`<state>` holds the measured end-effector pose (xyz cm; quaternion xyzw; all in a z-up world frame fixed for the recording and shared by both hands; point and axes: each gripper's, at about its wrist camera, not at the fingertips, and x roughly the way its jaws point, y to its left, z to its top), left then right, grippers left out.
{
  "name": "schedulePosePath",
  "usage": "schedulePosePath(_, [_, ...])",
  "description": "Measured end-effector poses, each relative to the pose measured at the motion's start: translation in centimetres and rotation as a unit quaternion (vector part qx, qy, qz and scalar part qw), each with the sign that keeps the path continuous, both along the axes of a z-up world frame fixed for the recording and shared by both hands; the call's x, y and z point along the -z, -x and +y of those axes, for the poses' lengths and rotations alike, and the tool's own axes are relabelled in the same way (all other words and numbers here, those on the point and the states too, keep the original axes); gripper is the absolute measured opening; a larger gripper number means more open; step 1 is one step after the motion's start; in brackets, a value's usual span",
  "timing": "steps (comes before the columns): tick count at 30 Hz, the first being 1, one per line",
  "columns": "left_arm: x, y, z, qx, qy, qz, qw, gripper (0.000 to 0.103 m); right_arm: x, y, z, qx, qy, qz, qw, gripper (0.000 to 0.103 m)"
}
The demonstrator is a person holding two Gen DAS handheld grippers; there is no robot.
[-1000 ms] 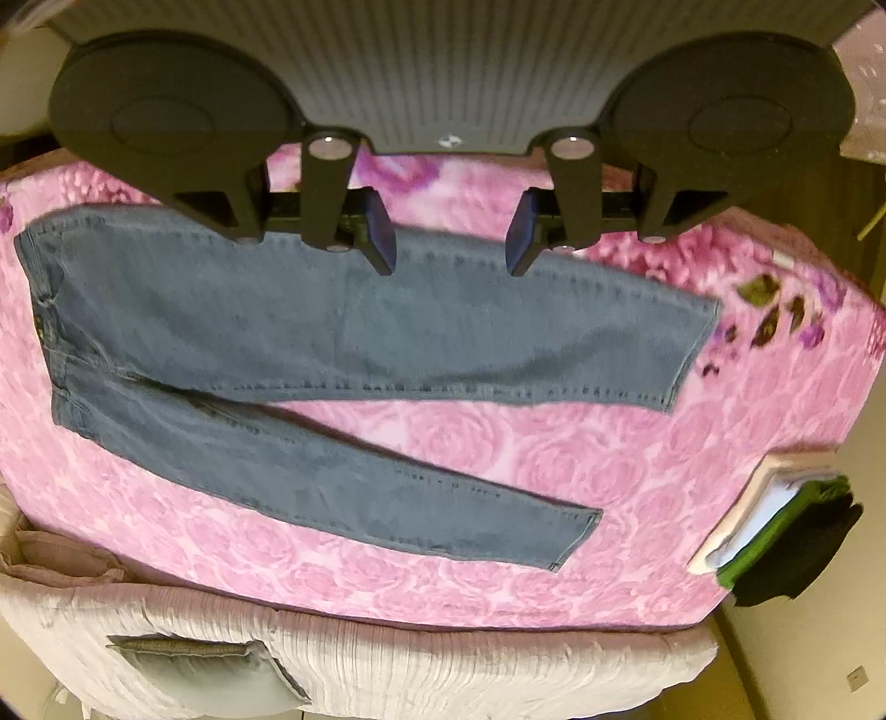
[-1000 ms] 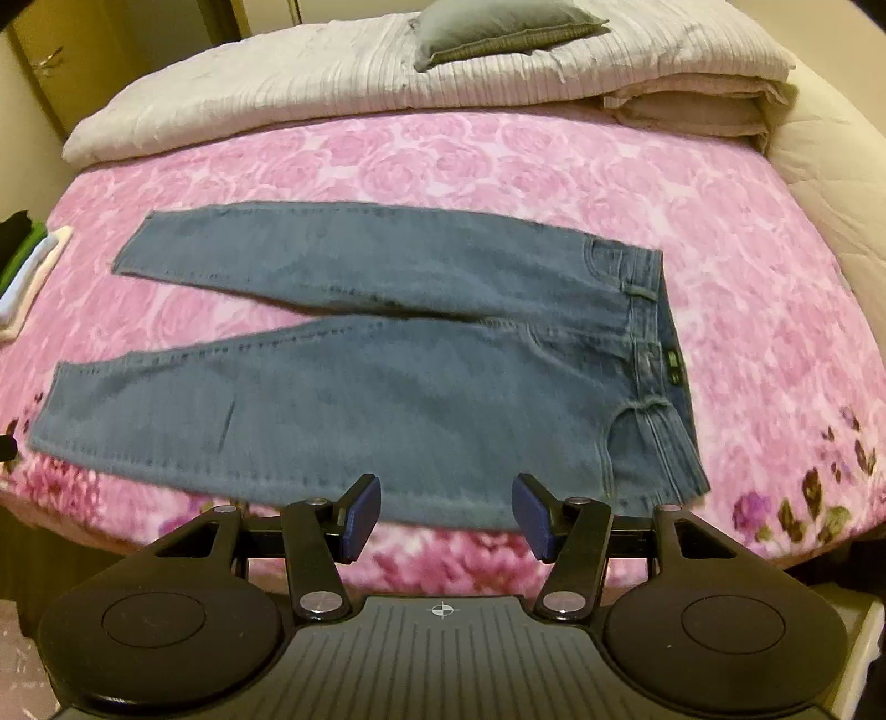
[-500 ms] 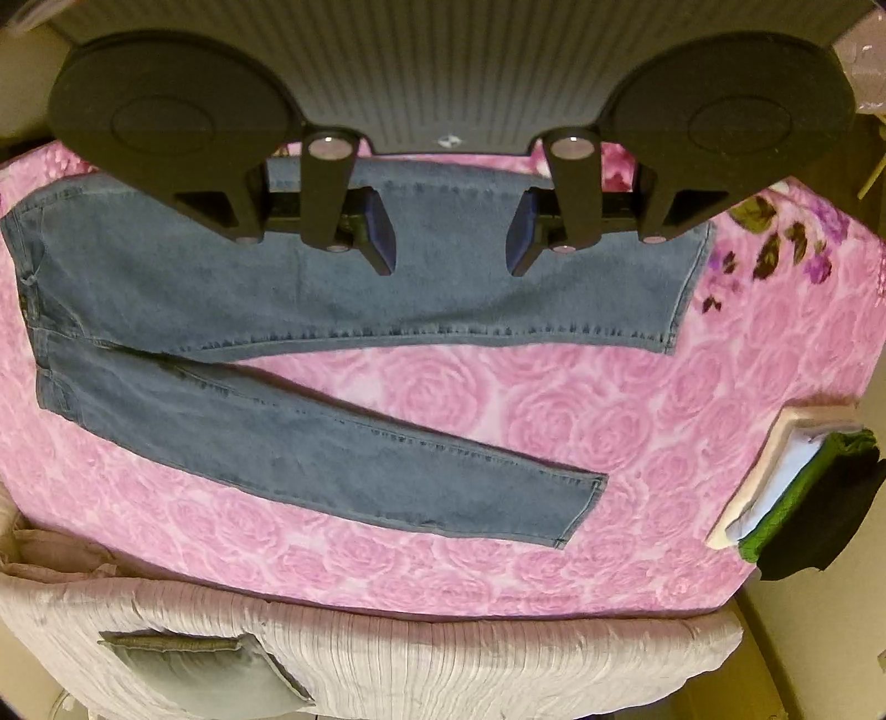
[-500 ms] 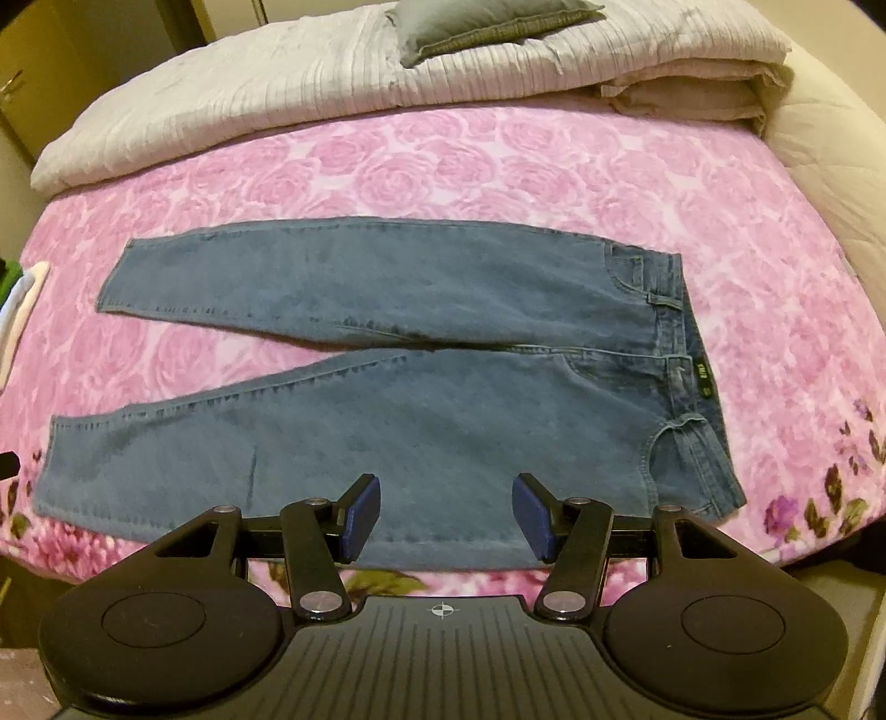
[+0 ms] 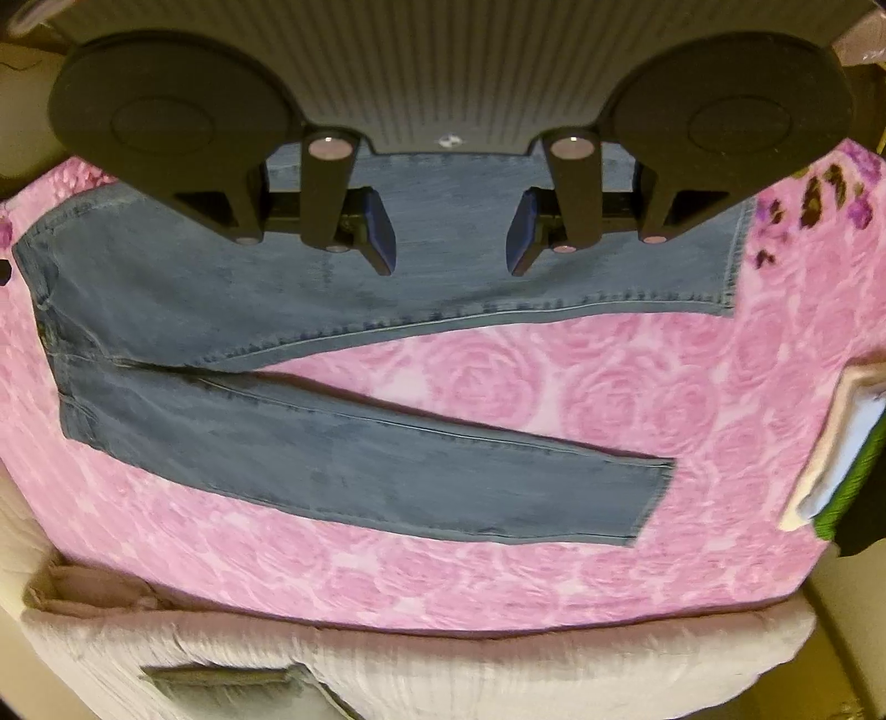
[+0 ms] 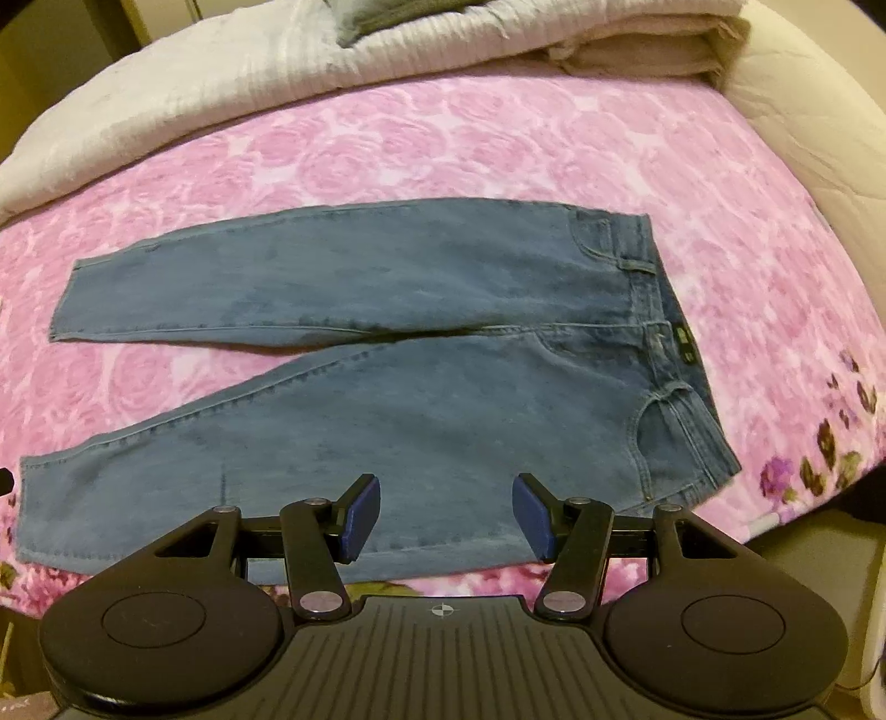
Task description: Fold clothes
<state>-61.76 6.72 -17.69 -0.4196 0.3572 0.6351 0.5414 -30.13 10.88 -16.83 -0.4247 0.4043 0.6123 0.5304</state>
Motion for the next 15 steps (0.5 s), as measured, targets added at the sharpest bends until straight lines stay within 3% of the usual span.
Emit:
schedulePosePath(9, [2.8, -3.4, 4.0, 0.067, 0.006, -0.050, 0.9965, 0.040, 2.4, -5.8, 1.5, 0.045, 0.010, 0.007, 0.999, 0.057])
schedulePosePath(15, [5.4, -5.9, 7.9, 0.095, 0.008, -0.079, 0.9922, 0.040, 5.3, -9.6, 5.4, 0.029, 0.026, 0.018, 0.999, 0.057])
